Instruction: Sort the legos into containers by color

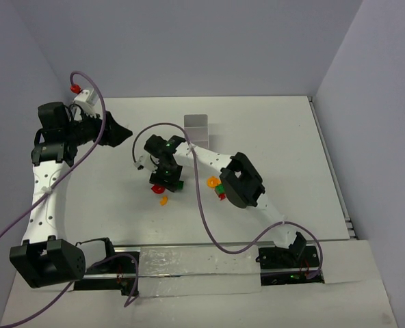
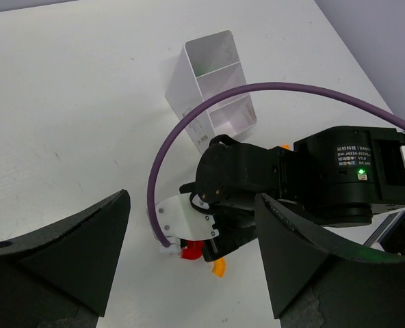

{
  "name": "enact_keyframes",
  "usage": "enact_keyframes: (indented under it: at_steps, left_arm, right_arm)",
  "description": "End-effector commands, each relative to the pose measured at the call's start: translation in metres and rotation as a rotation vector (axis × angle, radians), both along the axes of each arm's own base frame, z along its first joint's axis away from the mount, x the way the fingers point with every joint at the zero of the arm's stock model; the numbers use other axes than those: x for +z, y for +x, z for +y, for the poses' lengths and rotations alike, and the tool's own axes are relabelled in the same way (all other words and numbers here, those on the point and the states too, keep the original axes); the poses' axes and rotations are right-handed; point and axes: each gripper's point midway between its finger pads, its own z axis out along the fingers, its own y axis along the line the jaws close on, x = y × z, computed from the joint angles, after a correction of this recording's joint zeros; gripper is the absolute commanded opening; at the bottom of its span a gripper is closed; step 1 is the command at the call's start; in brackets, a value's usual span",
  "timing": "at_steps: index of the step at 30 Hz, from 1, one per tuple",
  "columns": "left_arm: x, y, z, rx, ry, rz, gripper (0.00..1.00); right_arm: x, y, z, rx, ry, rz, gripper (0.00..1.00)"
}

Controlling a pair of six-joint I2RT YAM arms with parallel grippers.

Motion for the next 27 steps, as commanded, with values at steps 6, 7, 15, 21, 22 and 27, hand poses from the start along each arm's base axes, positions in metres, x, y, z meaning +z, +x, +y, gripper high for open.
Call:
enact_keyframes:
  at_steps: [6,7,15,21,22,27]
  left_arm:
    - [0.005,0.003,0.003,0.002,0.01,-0.038,0.82]
    - [0.006,0.004,0.003,0.008,0.009,-0.04,0.82]
    - [0.009,0.014,0.013,0.108,-0.011,-0.061,0.82]
    - [0.019,0.025,0.023,0.207,-0.041,-0.092,0.99]
    - [0.021,0.028,0.025,0.229,-0.049,-0.099,0.99]
    - [0.022,0.036,0.029,0.274,-0.075,-0.1,0.99]
  right_arm:
    - [0.006,0.007,0.001,0.004,-0.021,-0.033,0.33]
    - [0.008,0.007,0.0,-0.001,-0.019,-0.037,0.27]
    - [0.101,0.016,0.002,-0.176,0.227,-0.131,0.0]
    - [0.201,0.063,-0.018,-0.48,0.536,-0.287,0.0]
    - [0.22,0.08,-0.028,-0.565,0.602,-0.345,0.0]
    - [0.27,0.133,-0.087,-0.938,0.724,-0.637,0.0]
